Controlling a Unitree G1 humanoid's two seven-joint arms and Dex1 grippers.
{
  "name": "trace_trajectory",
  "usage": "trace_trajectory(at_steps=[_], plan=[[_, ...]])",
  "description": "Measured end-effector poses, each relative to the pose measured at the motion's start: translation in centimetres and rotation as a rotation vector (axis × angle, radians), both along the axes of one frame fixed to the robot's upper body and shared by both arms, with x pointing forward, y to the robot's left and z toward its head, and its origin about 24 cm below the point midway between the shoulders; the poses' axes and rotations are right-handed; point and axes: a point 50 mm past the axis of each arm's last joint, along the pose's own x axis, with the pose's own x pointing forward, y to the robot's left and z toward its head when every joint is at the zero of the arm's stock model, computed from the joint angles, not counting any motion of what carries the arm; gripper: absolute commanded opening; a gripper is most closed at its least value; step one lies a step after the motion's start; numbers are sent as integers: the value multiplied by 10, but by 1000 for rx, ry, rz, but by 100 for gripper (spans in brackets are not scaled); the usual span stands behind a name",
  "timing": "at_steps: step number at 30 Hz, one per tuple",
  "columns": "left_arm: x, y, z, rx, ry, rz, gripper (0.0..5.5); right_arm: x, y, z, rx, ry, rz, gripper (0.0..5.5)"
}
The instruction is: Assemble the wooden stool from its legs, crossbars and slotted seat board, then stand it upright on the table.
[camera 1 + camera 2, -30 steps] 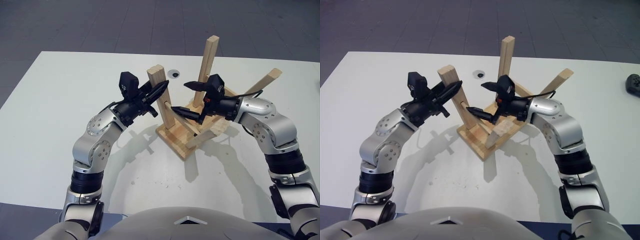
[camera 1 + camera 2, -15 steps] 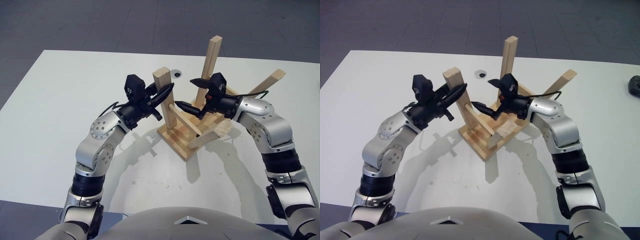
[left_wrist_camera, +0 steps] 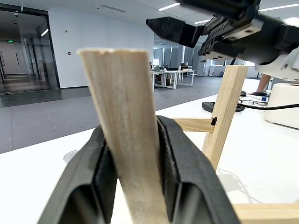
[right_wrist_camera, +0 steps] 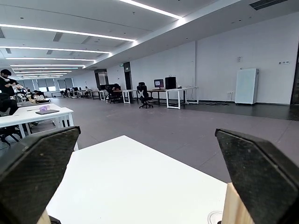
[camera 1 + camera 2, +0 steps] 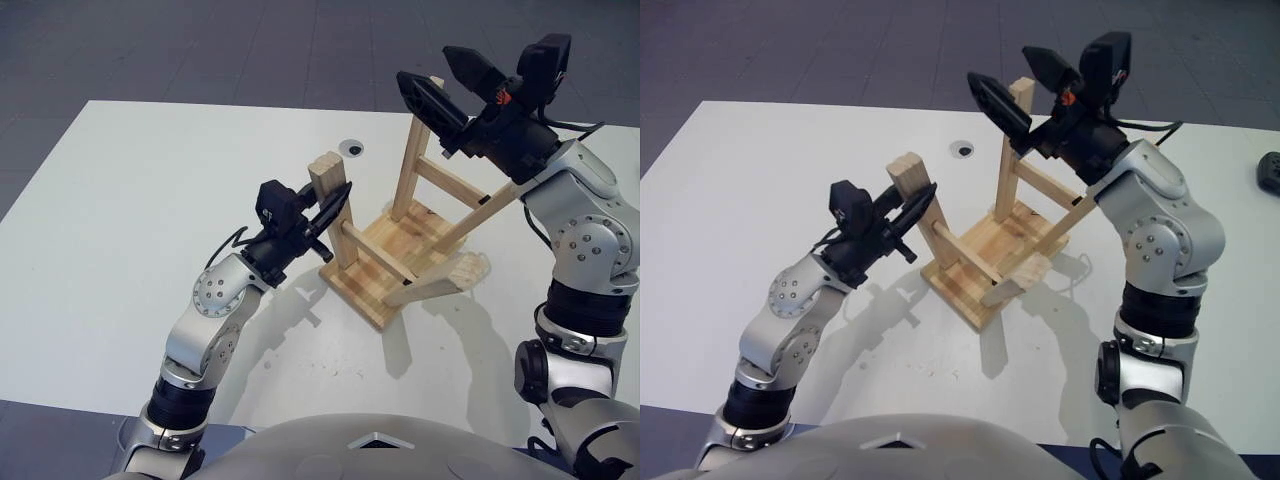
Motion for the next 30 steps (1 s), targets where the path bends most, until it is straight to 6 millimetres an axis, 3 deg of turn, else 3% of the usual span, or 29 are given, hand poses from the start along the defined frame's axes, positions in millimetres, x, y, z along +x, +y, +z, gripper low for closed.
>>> trace_trajectory(at_steps=[3,5,11,17,19,24,28,30], plan=[[0,0,-1,29,0,24,180,1,-2,1,8,2,-33,540],[0,5,-20,83,119,56,211,1,-3,3,9,-2,-40,540],[20,30,-1,-9,180,158,315,2,-3,4,8,-5,-40,540],[23,30,26,-165,174,56,419,2,-3,3,5,-4,-43,540],[28,34,38,-194,142,58,451,2,-3,2,3,1,-47,540],[50,59,100,-194,-89,191,538,1,-2,0,5,6,-51,540],[63,61,139,-254,-192,184,538,0,-1,-1,11,9,-55,540],[70,58,148,-263,-216,156,538,0,1,-2,16,10,-52,540]])
